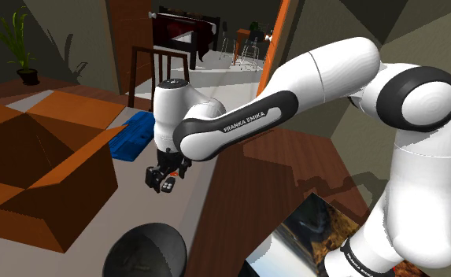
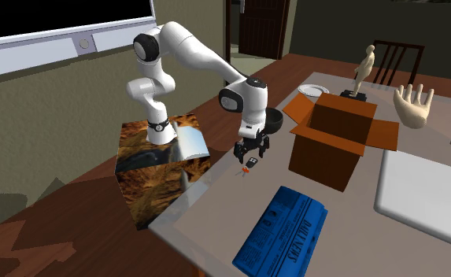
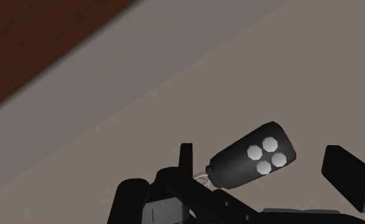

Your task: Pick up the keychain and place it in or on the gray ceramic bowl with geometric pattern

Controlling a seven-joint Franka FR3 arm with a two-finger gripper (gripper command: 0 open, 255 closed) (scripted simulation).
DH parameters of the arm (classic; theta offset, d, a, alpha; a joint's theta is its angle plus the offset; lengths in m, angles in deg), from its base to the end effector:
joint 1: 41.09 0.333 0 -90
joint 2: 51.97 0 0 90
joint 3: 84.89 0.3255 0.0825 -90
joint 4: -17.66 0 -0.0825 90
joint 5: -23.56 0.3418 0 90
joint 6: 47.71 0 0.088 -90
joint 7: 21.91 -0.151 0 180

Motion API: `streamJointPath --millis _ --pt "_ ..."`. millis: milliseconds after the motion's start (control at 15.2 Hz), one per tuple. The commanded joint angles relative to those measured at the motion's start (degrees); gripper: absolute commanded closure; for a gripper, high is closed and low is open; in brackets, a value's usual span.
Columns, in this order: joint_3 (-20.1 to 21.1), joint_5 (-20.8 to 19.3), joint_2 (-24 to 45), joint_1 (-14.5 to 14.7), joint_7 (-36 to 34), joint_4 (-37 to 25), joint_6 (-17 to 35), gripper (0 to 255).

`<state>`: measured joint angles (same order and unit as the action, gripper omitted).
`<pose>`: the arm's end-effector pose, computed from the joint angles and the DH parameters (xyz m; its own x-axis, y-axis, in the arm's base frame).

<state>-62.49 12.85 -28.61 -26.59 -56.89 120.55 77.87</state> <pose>0.5109 0.3453 0.3277 0.9937 0.1098 0.0212 0.1101 -0.9939 -0.0116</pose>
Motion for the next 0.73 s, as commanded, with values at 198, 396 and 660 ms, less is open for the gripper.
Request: streamJointPath --millis 198,396,660 --pt "0.0 0.0 0.0 0.0 0.0 0.0 0.0 255" --pt "0.0 0.0 0.0 0.0 0.0 0.0 0.0 255" --pt "0.1 0.2 -0.38 -0.07 0.13 -0.26 -0.61 255"
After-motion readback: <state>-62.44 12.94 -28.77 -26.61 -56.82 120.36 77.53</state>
